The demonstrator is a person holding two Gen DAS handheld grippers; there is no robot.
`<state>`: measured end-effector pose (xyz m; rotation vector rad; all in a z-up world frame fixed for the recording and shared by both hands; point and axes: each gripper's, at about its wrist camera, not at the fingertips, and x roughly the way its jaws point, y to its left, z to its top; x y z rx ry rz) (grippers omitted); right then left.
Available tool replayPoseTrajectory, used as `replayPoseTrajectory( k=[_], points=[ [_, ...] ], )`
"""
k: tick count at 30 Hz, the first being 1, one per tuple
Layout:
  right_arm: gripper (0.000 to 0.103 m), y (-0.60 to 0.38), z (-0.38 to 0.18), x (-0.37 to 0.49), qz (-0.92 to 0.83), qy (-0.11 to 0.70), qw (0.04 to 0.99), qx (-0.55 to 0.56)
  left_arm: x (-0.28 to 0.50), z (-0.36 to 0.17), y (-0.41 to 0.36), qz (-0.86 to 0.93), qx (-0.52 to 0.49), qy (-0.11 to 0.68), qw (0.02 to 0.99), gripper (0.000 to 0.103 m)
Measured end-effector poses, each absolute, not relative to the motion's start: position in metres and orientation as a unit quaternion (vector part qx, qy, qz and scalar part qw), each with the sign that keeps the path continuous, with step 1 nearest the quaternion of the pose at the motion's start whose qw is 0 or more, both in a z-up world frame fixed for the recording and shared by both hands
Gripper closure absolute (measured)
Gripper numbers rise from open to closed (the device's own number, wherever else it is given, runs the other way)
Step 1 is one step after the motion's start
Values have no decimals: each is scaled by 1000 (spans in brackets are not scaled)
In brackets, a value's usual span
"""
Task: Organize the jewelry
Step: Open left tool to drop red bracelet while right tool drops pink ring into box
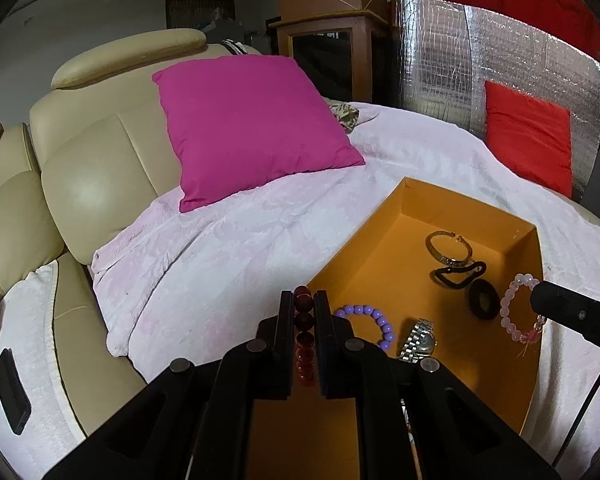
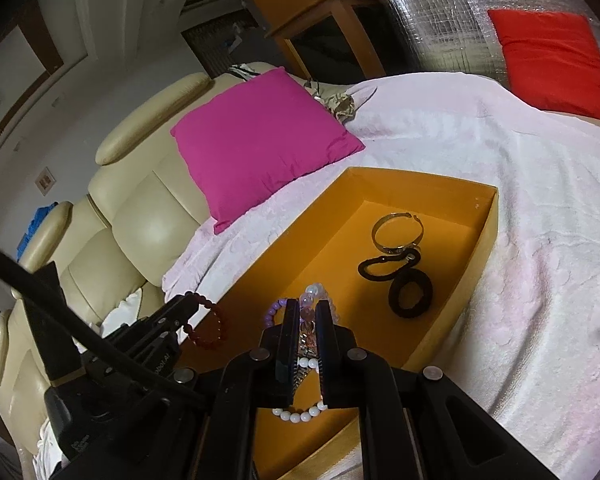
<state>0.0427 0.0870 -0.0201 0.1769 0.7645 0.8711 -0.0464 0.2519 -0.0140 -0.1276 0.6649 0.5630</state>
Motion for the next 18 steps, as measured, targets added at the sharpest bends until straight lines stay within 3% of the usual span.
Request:
replayPoseTrajectory(
  k=[18],
  points=[
    [94, 89, -31, 53, 391, 365, 842, 77, -40, -23, 256, 279, -56, 343, 895, 94]
  ],
)
